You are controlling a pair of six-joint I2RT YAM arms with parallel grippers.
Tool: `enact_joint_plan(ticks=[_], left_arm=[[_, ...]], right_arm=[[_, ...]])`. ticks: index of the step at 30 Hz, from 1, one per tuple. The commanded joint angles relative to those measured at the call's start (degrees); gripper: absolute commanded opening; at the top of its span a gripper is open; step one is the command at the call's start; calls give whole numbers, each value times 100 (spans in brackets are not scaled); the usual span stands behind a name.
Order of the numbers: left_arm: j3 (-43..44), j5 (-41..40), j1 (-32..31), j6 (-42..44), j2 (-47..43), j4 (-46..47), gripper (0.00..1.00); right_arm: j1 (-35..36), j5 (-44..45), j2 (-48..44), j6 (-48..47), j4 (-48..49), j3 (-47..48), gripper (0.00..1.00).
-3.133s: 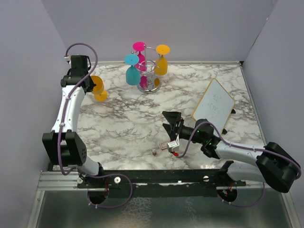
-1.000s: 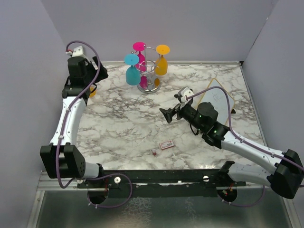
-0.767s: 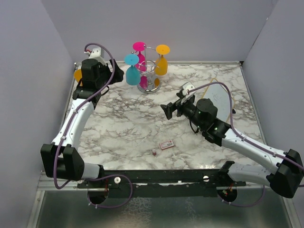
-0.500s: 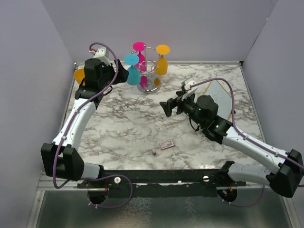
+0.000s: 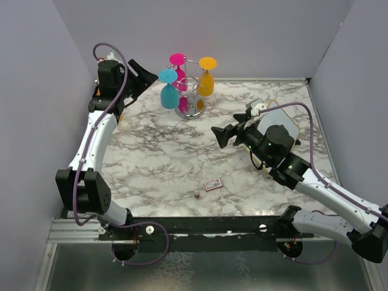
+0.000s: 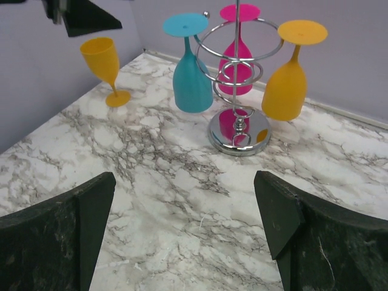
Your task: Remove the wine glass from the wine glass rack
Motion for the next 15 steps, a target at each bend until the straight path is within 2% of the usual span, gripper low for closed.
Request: enact_joint_plan(ticks=[1, 5, 15], left_arm=[[332, 657, 42, -1065, 538, 133, 64], [370, 903, 54, -1416, 886, 487, 58], [589, 707, 103, -1469, 1213, 648, 48]], right_arm=[[7, 262, -384, -75, 212, -86, 100], [8, 294, -630, -122, 298, -164, 100], [3, 463, -866, -239, 322, -310, 100]])
